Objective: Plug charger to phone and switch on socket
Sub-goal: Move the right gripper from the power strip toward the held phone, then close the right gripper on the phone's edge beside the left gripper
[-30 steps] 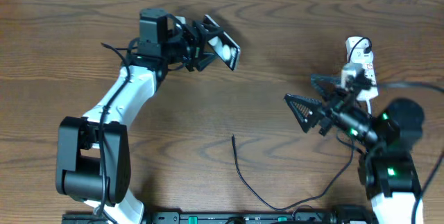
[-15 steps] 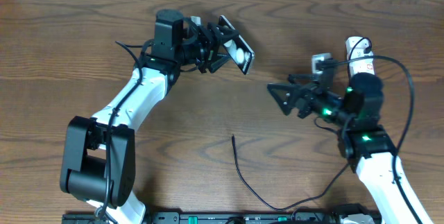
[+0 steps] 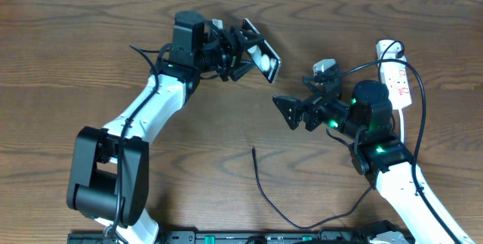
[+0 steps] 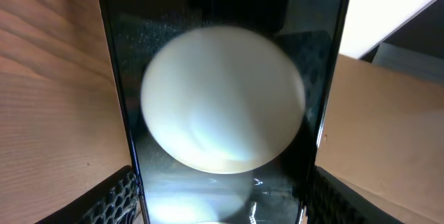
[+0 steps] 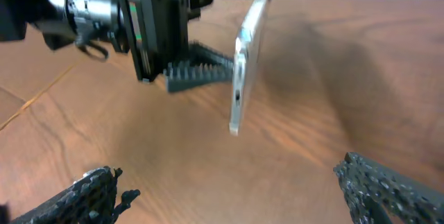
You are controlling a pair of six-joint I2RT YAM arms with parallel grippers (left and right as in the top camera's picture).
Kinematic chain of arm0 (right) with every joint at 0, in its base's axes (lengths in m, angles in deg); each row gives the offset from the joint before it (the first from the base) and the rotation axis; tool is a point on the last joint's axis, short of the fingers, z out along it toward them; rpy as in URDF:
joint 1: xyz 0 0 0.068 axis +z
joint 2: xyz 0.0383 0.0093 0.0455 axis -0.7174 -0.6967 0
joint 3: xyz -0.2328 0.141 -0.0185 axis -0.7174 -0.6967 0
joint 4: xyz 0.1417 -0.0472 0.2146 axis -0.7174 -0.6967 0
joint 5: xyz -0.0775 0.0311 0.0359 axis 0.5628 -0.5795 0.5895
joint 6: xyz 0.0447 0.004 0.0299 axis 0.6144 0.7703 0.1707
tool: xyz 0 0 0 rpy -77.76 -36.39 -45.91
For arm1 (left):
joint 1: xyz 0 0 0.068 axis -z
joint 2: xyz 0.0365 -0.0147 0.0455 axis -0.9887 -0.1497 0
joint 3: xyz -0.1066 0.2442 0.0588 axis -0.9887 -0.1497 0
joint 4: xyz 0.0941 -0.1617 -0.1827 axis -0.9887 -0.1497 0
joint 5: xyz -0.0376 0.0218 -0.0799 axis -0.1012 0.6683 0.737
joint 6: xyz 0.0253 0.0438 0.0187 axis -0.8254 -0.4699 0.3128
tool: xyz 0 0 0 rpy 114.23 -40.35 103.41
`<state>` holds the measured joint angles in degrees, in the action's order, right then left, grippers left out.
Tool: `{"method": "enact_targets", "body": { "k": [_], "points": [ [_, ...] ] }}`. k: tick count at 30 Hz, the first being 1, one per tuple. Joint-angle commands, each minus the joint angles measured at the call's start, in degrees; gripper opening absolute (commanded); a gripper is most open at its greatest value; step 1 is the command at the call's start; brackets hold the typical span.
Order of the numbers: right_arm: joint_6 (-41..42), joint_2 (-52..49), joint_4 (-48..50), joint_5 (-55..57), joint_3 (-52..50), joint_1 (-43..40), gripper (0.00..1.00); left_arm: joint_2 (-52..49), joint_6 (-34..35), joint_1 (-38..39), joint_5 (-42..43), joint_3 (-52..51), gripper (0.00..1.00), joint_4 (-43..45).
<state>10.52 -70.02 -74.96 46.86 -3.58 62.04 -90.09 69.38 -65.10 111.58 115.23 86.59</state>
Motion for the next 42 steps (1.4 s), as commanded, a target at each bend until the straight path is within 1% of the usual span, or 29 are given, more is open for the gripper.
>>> {"method": "enact_targets", "body": {
  "k": [1,5,11,16,22,25,28,37,39,42],
  "points": [
    [0.0,-0.1,0.9,2.6,0.9,0.3,0.99,2.0,0.7,2.0,0.7,0.7,0.08,0.7],
    [0.2,-0.1,0.9,3.9,0.9,0.3,0.99,2.0,1.2,3.4,0.5,0.7,0.08,0.7],
    [2.1,-0.1,0.9,5.8,0.9,0.3,0.99,2.0,4.6,5.7,0.2,0.7,0.08,1.7],
    [5.9,-0.1,0.9,8.8,0.9,0.3,0.99,2.0,7.5,7.4,0.2,0.7,0.07,3.6],
    [6.5,-0.1,0.9,9.2,0.9,0.3,0.99,2.0,8.6,9.2,-0.2,0.7,0.07,3.7],
    [8.4,-0.1,0.8,10.9,0.9,0.3,0.99,2.0,10.1,9.8,-0.2,0.7,0.08,3.7],
    [10.5,-0.1,0.8,12.0,0.9,0.3,0.97,2.0,10.3,10.3,-0.4,0.7,0.07,3.7],
    [11.2,-0.1,-0.6,12.0,0.9,0.3,0.97,2.0,10.3,11.4,-0.4,0.7,0.07,3.7],
    [11.2,-0.1,-0.7,12.0,0.9,0.3,0.96,2.0,10.3,11.8,-0.4,0.7,0.07,3.7],
    [11.2,-0.1,-0.9,12.0,0.9,0.3,0.91,2.0,10.3,12.1,-0.4,0.7,0.07,3.7]
  ]
}}
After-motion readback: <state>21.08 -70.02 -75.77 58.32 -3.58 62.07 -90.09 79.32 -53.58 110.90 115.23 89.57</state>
